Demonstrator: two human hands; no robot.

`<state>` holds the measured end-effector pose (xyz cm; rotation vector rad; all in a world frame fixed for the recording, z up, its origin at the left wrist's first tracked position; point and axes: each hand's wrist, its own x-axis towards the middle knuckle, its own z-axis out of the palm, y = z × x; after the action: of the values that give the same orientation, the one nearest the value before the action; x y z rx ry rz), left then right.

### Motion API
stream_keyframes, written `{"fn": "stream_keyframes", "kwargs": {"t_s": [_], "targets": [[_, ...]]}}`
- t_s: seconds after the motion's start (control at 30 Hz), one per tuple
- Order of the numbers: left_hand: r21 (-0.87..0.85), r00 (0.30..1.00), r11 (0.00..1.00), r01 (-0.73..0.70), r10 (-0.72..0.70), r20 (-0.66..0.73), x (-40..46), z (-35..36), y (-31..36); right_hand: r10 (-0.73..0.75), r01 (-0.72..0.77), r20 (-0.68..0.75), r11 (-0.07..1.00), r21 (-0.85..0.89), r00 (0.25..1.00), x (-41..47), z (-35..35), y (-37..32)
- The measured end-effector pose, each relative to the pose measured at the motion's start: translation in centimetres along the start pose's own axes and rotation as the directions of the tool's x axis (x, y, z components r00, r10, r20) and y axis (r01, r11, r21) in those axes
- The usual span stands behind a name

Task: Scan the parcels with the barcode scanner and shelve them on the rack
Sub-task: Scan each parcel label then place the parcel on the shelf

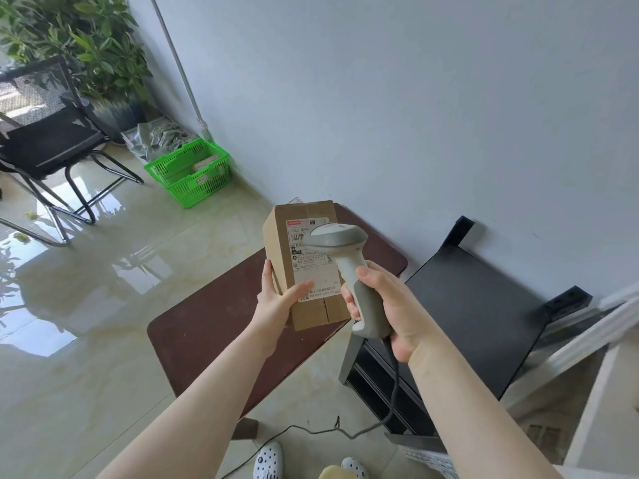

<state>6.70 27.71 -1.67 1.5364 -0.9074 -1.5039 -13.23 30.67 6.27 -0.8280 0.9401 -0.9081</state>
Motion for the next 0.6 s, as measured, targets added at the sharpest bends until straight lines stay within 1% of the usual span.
{"fn": "stream_keyframes", "kwargs": {"t_s": [0.17, 0.33, 0.43, 0.5, 0.57, 0.6], "targets": [[0.013, 1.000, 1.000, 0.000, 0.000, 0.005, 0.0, 0.7, -0.1, -0.003, 0.002, -0.025, 1.000, -0.018, 1.000, -0.1, 0.2, 0.3], [0.025, 1.000, 1.000, -0.003, 0.002, 0.014, 0.0, 1.3, 0.1, -0.011, 0.011, -0.038, 1.000, 0.013, 0.999, -0.3, -0.4, 0.3], [0.024, 1.000, 1.000, 0.003, -0.004, 0.017, 0.1, 1.5, 0.0, -0.013, 0.017, -0.049, 0.997, 0.072, 0.999, -0.5, -1.4, 0.4], [0.011, 1.000, 1.000, 0.010, -0.011, 0.010, 0.0, 1.2, 0.0, -0.023, 0.037, -0.123, 0.993, 0.108, 0.992, -0.7, -2.4, 0.6], [-0.022, 0.999, 0.999, 0.040, -0.040, 0.004, -0.2, 0.9, 0.0, -0.010, 0.052, -0.300, 0.990, 0.131, 0.954, -0.6, -4.1, 1.1], [-0.043, 0.998, 0.997, 0.057, -0.057, 0.003, -0.2, 0.8, 0.0, 0.005, 0.052, -0.419, 0.991, 0.125, 0.908, -0.2, -5.1, 1.6]]}}
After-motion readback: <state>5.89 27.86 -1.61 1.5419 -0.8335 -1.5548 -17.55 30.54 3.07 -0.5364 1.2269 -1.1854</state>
